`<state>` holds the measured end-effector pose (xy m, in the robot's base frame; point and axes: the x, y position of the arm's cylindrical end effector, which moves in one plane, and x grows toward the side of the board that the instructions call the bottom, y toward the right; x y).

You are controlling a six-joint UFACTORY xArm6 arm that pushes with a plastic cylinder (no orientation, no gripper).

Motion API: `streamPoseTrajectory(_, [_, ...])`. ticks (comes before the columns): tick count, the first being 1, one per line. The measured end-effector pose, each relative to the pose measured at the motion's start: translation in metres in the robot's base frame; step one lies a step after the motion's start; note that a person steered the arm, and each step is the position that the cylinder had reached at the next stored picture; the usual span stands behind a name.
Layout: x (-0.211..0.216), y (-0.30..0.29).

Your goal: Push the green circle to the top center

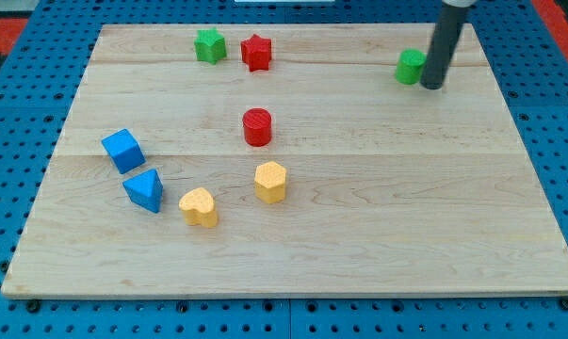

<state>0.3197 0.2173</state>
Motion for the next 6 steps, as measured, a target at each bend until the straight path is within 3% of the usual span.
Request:
streamPoseTrajectory(1, [-0.018, -0.012])
streamPoseTrajectory(2, [-0.031, -0.090])
streamPoseTrajectory(3, [-0.011, -0.097])
streamPoseTrajectory(5, [-0.082, -0.144])
streamPoseTrajectory(6, [-0.088, -0.158])
